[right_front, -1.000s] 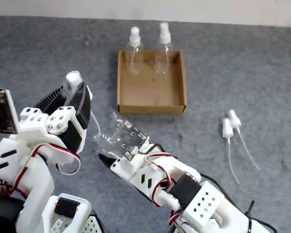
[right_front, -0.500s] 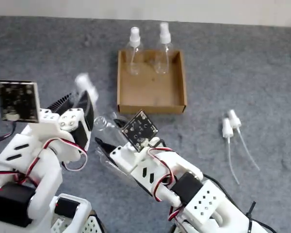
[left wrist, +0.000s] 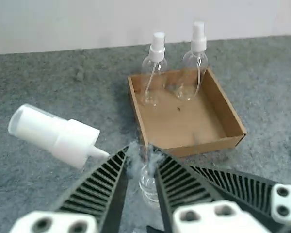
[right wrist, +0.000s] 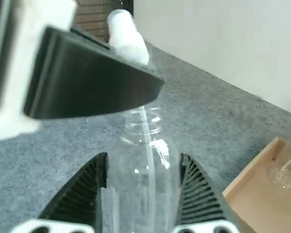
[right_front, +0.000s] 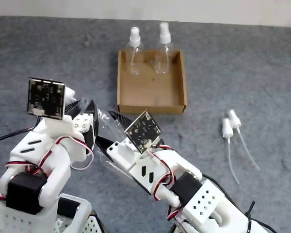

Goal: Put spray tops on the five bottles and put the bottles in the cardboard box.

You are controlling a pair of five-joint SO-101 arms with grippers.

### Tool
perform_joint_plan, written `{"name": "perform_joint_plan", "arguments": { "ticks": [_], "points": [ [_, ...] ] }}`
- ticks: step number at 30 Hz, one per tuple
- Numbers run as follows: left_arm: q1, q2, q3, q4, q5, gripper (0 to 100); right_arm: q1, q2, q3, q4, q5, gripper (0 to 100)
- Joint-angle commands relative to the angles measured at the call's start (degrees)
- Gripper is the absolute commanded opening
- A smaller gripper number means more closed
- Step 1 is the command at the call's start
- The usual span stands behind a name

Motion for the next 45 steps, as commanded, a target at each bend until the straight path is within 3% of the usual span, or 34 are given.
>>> {"name": "perform_joint_plan", "arguments": {
  "ticks": [1,6,12,16,24,27,31,38,42,45],
  "points": [
    [0.0,0.1,-3.8,0.4,-2.8,0,0.4,-0.7,-0.7,-2.4,-0.8,0.4],
    [0.1,0.1,-10.3,0.4,-6.2,1,0.4,-0.7,1.5,-4.7,-0.7,0.4],
    [0.1,0.1,-13.8,0.0,-7.6,11,0.3,-0.7,2.6,-5.4,-0.6,0.4],
    [-0.2,0.5,-17.4,0.1,-8.1,11,0.3,-0.7,2.6,-5.4,-0.6,0.4],
    [-14.3,0.9,-17.8,-0.9,-7.7,11,0.4,-5.1,2.7,-3.6,-0.8,0.4],
    [-16.0,3.7,-13.8,-2.4,-8.0,10,0.1,-9.9,2.6,1.2,-0.8,0.4],
    [-14.5,8.0,-9.5,-4.7,-7.9,5,0.0,-12.8,2.6,4.4,-0.6,0.4],
    [-0.6,8.0,-9.4,-4.5,-8.1,5,0.0,-9.6,2.6,4.4,-0.5,0.4],
    [0.3,7.9,-9.5,-1.9,-8.1,5,0.3,-8.2,2.6,4.4,-0.5,0.4],
    [-2.9,7.9,-9.6,-0.6,-8.1,5,0.3,-8.2,2.6,4.4,-0.5,0.4]
  ]
}}
